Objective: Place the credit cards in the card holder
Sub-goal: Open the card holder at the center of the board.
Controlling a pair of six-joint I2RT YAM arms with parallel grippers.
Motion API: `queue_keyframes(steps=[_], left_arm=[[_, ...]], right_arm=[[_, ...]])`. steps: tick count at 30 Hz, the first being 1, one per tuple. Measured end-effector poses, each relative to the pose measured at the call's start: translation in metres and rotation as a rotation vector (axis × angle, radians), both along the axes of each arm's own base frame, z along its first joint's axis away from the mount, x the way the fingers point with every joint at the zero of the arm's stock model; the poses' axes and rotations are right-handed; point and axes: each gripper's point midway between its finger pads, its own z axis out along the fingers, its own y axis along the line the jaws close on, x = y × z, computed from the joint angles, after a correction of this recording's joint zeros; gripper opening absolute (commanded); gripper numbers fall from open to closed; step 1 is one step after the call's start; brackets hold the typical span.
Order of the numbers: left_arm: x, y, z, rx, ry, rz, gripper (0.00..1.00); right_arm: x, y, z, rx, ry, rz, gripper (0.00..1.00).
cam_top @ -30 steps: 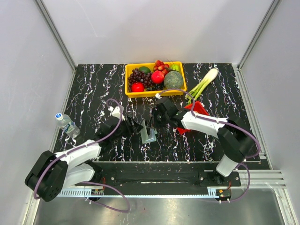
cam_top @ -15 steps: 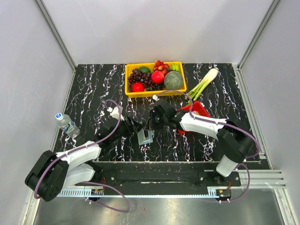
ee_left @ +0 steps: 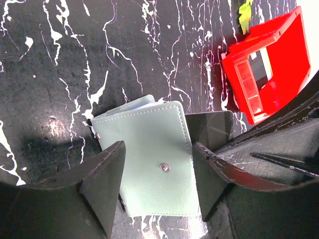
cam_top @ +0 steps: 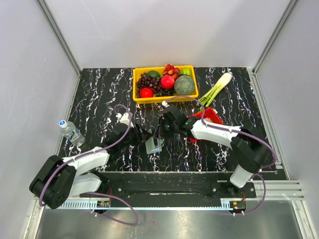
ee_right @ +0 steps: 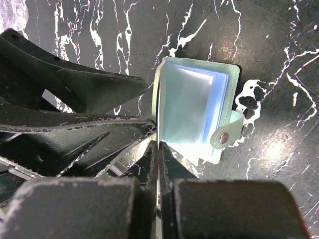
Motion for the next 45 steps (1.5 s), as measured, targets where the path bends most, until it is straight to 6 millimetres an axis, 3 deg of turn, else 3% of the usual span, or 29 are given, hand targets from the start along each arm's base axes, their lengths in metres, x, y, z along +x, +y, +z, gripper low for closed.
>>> queue_keyframes(steps=[15,16,18,24,30,38,45], left_arm=[[0.002,-0.001,0.004,0.008,-0.017,-0.011,0.16],[0.002,-0.001,0.006,0.005,-0.022,-0.011,0.21],[0.002,0.000,0.010,0.003,-0.034,-0.010,0.49],[0.005,0.005,0.031,-0.020,-0.097,0.014,0.67],[-0.004,0.023,0.044,-0.033,-0.137,0.085,0.75],[-0.030,0.047,-0.001,0.000,-0.012,0.162,0.75],[-0.032,0.054,0.005,-0.015,-0.025,0.201,0.77]], right_arm=[[-0.003,0.005,0.005,0.027,0.002,0.025,0.00],[-0.003,0.007,0.006,0.034,0.002,0.030,0.00],[-0.003,0.009,0.009,0.048,0.004,0.033,0.00],[-0.005,0.015,0.015,0.085,0.015,0.039,0.00],[-0.005,0.024,0.025,0.129,0.006,0.061,0.00],[-0.004,0.033,0.012,0.124,0.036,0.078,0.00],[-0.005,0.044,0.003,0.114,0.052,0.099,0.00]])
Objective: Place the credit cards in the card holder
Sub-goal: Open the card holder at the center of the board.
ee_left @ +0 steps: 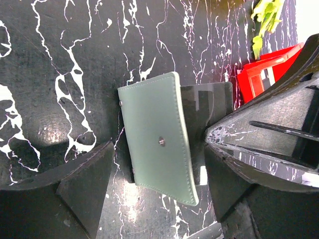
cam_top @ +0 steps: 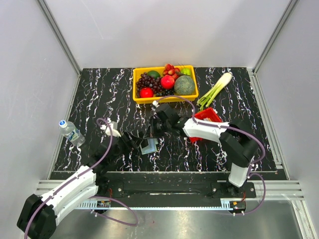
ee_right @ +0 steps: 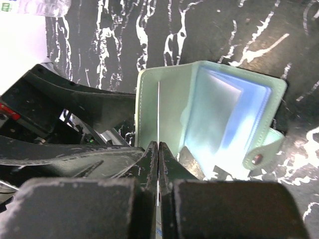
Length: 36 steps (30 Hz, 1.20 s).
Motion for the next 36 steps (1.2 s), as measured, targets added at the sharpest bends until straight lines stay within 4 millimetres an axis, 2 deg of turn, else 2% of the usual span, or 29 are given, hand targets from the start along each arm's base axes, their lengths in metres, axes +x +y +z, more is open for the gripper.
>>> queue_keyframes(steps=[5,9,15,20,22,26,33,36], left_arm=[[-0.002,0.004,0.000,0.008,0.003,0.014,0.78],[-0.004,0.009,-0.002,0.020,0.007,0.028,0.75],[-0.008,0.016,-0.014,0.058,0.051,0.047,0.49],[-0.012,0.020,-0.028,0.100,0.100,0.055,0.12],[-0.012,0.022,-0.034,0.117,0.120,0.058,0.03],[-0.013,0.025,-0.044,0.165,0.158,0.053,0.00],[-0.009,0.023,-0.041,0.199,0.153,0.033,0.00],[-0.007,0.023,-0.040,0.215,0.151,0.024,0.00]], right_arm=[[0.000,0.013,0.007,0.011,-0.024,0.018,0.00],[0.000,0.019,0.004,0.000,-0.021,0.027,0.00],[-0.005,0.021,-0.011,-0.030,0.004,0.040,0.00],[-0.007,0.018,-0.015,-0.051,0.009,0.044,0.00],[-0.007,0.017,-0.016,-0.055,0.003,0.045,0.00],[-0.003,0.014,-0.014,-0.072,-0.022,0.037,0.00],[0.009,0.004,0.020,-0.060,-0.123,-0.005,0.00],[0.012,-0.002,0.026,-0.058,-0.140,-0.021,0.00]])
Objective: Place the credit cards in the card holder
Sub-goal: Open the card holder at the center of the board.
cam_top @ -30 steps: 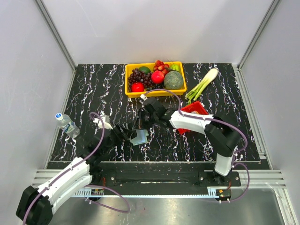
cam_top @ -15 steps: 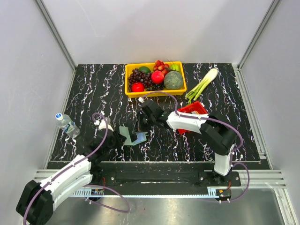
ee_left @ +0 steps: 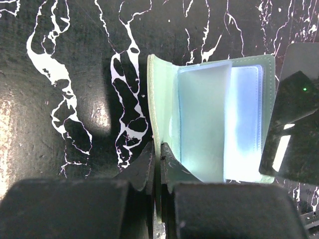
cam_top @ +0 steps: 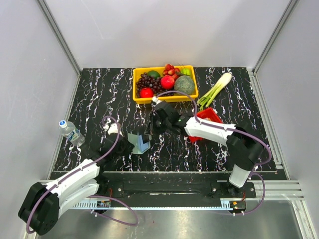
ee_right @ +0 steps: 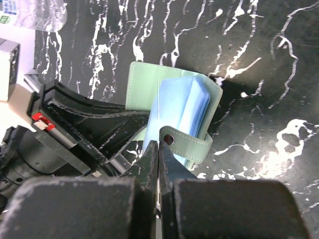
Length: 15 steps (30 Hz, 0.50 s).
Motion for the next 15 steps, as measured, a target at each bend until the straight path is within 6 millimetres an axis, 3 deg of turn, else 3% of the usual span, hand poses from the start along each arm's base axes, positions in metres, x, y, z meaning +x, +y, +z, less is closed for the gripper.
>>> queue_keyframes(steps=[15], left_arm=[[0.002,0.000,-0.004,0.037,0.009,-0.023,0.00]], right_arm=[[0.019,-0.037,-0.031,-0.095,0.008,-0.093,0.00]])
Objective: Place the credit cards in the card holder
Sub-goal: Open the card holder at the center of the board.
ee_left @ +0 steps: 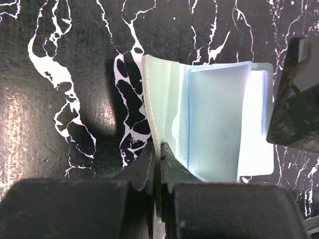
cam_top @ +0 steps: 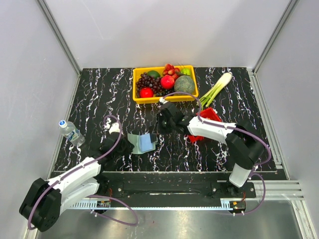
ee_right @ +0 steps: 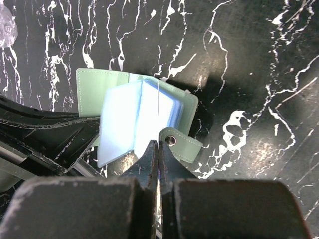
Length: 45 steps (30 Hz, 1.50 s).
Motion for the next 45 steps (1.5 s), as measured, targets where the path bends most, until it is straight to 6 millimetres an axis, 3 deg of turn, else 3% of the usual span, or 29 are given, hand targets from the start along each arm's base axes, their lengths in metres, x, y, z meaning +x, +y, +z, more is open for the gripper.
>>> queue_keyframes(steps=[16,39,45], left_arm=[[0.002,-0.001,-0.009,0.030,0.043,-0.005,0.00],[0.006,-0.008,-0.015,0.018,0.052,-0.017,0.00],[0.009,-0.013,-0.012,-0.005,0.041,-0.025,0.00]], right_arm=[[0.010,-0.020,-0.013,-0.062,-0.015,-0.051,0.00],[0.001,-0.003,-0.023,0.070,0.111,-0.051,0.00],[-0.002,0.010,-0.013,0.146,0.118,-0.007,0.00]])
